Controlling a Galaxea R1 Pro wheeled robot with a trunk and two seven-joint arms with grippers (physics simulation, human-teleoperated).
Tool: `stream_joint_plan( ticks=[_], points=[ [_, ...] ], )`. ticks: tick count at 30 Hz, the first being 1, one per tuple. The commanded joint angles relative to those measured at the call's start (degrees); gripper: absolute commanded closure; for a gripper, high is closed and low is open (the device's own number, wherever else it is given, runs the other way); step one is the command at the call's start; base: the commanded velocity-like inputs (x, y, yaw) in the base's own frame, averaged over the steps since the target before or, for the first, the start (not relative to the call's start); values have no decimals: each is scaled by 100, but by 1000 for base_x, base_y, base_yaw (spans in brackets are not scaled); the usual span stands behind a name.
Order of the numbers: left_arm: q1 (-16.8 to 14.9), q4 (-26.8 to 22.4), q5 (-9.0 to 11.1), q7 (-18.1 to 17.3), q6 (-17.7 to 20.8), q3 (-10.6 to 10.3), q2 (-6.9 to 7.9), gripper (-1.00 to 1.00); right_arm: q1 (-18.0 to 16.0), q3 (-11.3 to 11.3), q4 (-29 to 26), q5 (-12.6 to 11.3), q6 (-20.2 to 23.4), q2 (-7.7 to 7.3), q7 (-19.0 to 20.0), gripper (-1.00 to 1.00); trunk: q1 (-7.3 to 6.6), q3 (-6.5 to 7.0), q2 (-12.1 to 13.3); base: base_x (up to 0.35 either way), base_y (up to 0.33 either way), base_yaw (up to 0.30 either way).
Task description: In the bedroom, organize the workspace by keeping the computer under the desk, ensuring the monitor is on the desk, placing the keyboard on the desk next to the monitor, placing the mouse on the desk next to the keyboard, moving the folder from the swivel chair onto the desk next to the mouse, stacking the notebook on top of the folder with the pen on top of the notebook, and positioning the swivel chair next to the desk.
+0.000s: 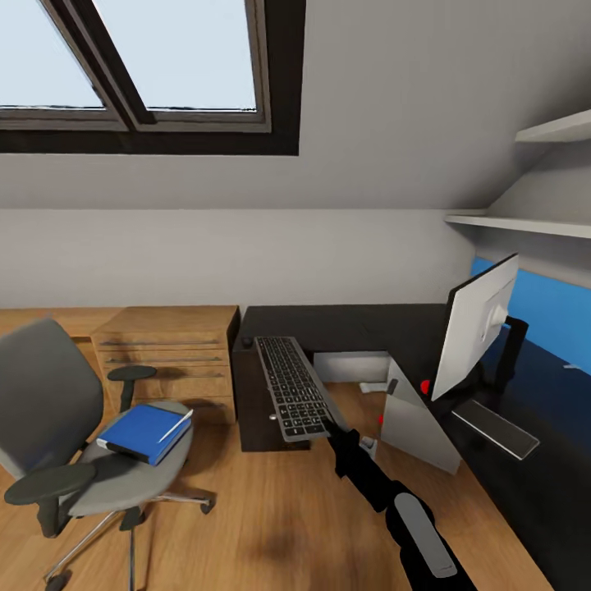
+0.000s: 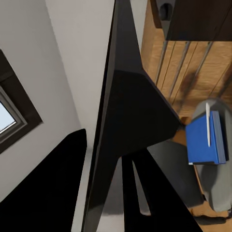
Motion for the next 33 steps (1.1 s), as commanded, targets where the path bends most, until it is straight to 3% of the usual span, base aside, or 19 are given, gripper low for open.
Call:
stream_joint_plan(
  ticks=[1, 10, 13, 20, 24, 25, 33],
  points=[
    [2, -8, 50, 5, 9, 2, -3, -100, -4, -6, 4, -55, 28, 5, 6, 100, 4, -5, -3, 322, 183, 0],
    [-2, -77, 49, -20, -24, -13, 5, -100, -4, 1, 119, -56, -184, 10, -1, 100, 4, -5, -3, 321, 179, -156],
    [1, -317, 50, -31, -101, -117, 11, -100, -4, 2, 157, -52, -222, 7, 6, 100, 4, -5, -3, 324, 36, -101],
    [6, -401, 43, -40, -771, -277, 19, -100, -4, 1, 164, -42, -237, -3, 10, 100, 4, -5, -3, 325, 5, -14],
    [365, -1107, 65, -364, -842, -368, 99, -100, -4, 45, 249, -17, -415, 9, -8, 100, 4, -5, -3, 325, 0, 0],
    [685, -1487, 76, -528, -809, -373, 171, -100, -4, 49, 293, -21, -480, 2, -2, 100, 4, -5, -3, 326, 0, 0],
    [696, -1475, 74, -525, -802, -379, 165, -100, -4, 51, 310, -22, -480, 1, -2, 100, 4, -5, -3, 328, 0, 0]
  ],
)
